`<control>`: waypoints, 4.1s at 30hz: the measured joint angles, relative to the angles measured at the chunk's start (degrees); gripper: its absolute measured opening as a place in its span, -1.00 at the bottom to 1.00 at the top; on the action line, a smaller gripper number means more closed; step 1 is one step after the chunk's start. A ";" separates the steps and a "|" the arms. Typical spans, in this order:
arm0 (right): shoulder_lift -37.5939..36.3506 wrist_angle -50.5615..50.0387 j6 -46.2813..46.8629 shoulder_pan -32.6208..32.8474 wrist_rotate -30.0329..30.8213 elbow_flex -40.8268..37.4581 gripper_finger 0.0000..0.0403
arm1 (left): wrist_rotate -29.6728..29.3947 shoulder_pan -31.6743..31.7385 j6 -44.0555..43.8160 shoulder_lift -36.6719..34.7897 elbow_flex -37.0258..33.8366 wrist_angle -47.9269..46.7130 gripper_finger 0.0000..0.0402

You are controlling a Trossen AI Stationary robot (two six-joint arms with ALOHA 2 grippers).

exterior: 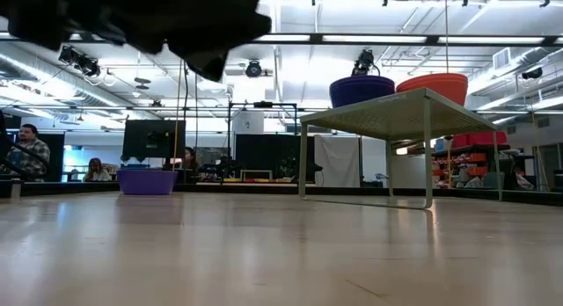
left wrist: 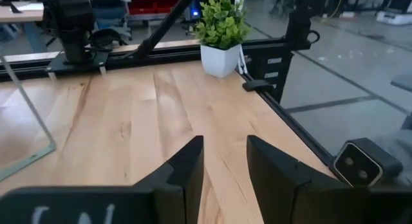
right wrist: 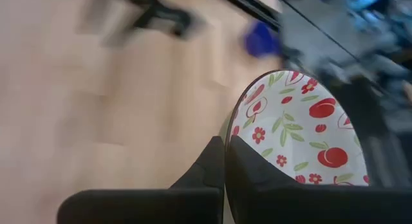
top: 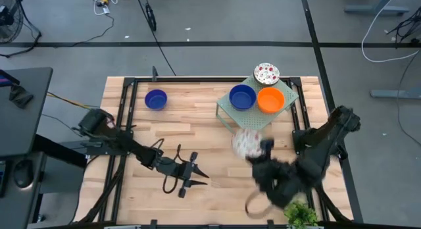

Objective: Pick & Place Mini bowls
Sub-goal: Stack the white patterned bowl on the white patterned bowl on the shelf

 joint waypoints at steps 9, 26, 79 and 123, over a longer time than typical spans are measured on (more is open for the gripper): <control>-14.98 -10.44 1.01 -21.09 1.80 -2.96 -0.99 | -1.38 1.46 -2.03 4.93 0.00 6.70 -0.39; -22.51 17.59 -29.19 -65.25 -18.23 -15.05 -0.98 | -1.49 1.43 -1.78 4.89 0.00 6.13 -0.39; -21.65 24.46 -25.49 -73.10 -24.75 -27.47 -0.77 | -1.45 1.32 -1.75 4.82 0.00 5.66 -0.39; -22.67 24.13 -16.48 -78.02 -29.55 -27.42 -0.97 | -1.44 1.32 -1.77 4.82 0.02 4.50 -0.39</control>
